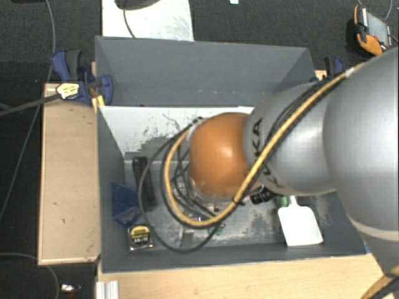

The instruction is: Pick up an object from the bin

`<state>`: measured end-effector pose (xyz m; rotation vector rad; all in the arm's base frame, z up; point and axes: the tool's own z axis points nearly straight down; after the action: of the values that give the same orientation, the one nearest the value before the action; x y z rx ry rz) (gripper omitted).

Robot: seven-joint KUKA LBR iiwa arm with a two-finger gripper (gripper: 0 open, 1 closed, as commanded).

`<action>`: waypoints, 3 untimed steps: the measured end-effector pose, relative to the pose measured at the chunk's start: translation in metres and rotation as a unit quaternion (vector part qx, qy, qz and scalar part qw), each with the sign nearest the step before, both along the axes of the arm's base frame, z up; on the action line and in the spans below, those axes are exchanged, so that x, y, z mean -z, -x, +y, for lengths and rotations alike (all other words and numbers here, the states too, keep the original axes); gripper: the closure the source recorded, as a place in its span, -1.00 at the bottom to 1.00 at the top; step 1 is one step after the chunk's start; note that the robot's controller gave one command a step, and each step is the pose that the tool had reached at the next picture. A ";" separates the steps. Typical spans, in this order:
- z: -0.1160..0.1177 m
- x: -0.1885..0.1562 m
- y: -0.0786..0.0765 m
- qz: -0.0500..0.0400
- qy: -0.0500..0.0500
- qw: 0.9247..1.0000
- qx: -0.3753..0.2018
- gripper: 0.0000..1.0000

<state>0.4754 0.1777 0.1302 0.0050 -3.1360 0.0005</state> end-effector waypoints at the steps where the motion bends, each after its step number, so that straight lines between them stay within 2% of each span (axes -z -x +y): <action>1: -0.001 -0.003 -0.002 -0.003 -0.001 1.000 0.003 -1.00; 2: 0.045 0.051 -0.084 -0.008 -0.001 0.957 -0.290 -1.00; 3: 0.042 -0.004 -0.049 -0.005 -0.002 0.969 -0.246 -1.00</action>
Offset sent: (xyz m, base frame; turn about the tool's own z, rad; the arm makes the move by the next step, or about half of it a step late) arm 0.0862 0.0481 -0.0602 -0.6352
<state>0.5248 0.2202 0.1344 0.7796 -3.0482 -0.0031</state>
